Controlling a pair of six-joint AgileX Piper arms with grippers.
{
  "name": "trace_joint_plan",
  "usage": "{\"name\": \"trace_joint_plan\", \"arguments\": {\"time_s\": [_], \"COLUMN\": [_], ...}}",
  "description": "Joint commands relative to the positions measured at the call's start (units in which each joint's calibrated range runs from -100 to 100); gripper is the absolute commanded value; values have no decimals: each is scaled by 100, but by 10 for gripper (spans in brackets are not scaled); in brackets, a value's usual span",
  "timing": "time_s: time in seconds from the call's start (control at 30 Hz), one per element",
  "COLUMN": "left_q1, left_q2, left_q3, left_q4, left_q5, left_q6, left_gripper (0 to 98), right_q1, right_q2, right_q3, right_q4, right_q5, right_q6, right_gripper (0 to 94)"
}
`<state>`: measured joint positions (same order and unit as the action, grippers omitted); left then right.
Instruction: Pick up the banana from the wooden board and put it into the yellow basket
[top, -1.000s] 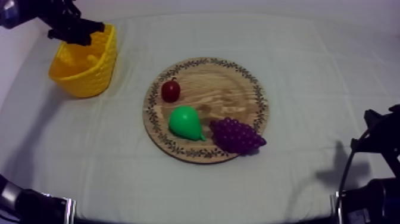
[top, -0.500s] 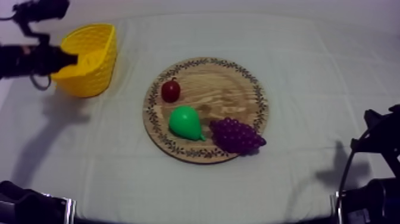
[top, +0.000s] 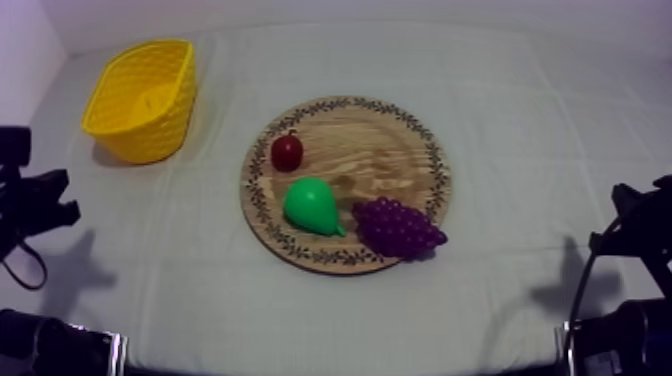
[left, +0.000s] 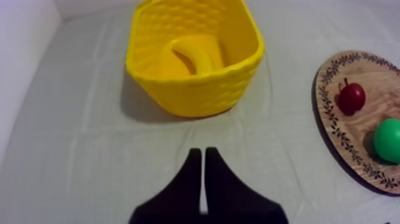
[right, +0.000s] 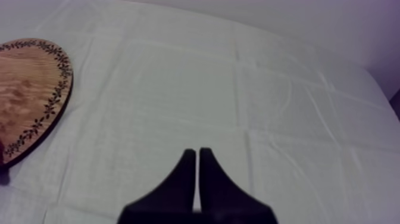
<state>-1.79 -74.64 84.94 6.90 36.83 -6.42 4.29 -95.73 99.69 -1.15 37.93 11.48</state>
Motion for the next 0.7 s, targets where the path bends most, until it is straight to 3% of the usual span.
{"name": "trace_joint_plan", "arguments": {"time_s": [0.0,0.13,0.53,0.67], "left_q1": [25,124,383,438], "left_q2": [-1152,-1627,-2476,-2521], "left_q3": [439,1003,1076,1085], "left_q4": [71,107,-272,-329], "left_q5": [-16,-95,756,760], "left_q6": [-17,49,488,948], "left_gripper": [0,0,0,0], "right_q1": [0,0,0,0], "right_q2": [-2,-2,-2,-2], "right_q3": [-3,-3,-3,-3], "right_q4": [1,1,1,1], "right_q5": [-3,-3,-3,-3], "right_q6": [2,2,2,0], "right_gripper": [3,3,3,3]}}
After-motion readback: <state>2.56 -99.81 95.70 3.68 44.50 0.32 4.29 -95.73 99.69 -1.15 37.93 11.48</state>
